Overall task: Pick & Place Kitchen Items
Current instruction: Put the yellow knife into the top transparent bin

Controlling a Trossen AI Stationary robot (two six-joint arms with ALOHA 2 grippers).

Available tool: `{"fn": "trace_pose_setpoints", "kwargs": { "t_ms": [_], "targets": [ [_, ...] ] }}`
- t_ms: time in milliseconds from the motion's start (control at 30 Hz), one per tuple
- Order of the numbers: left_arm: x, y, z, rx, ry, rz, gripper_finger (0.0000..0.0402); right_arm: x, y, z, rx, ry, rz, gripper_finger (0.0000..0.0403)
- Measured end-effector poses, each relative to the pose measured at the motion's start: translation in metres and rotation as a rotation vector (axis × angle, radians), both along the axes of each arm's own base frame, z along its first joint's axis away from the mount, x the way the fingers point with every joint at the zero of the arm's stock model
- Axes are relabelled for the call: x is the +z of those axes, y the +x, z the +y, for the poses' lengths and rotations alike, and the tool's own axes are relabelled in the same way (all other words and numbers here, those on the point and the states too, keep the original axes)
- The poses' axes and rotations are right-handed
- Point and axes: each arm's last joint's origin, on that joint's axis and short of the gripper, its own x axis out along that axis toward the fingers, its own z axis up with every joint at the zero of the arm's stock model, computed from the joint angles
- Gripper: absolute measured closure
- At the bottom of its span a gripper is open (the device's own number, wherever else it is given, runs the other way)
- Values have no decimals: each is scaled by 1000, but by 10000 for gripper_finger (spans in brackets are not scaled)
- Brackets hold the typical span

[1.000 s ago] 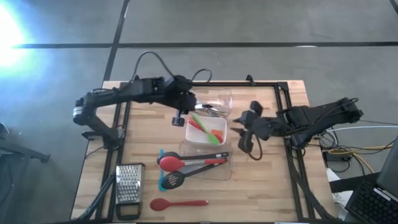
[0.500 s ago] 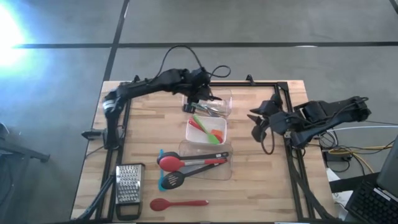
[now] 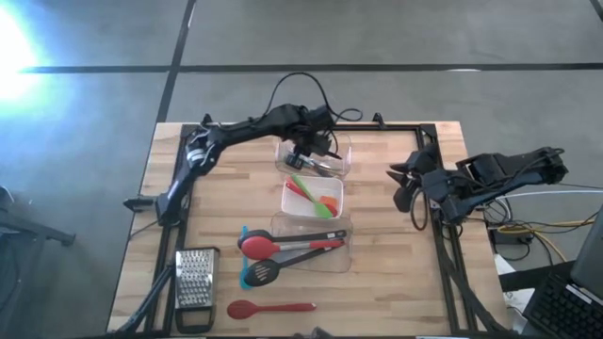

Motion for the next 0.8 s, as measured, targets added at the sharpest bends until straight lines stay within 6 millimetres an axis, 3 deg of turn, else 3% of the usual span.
{"fn": "trace_pose_setpoints", "kwargs": {
  "t_ms": [300, 800],
  "targets": [
    [-27, 4, 12, -51, -2, 78, 352, -12, -13, -4, -14, 24, -19, 318],
    [-84, 19, 23, -72, -91, 175, 352, -12, -11, -3, -15, 35, -64, 327]
  ]
}}
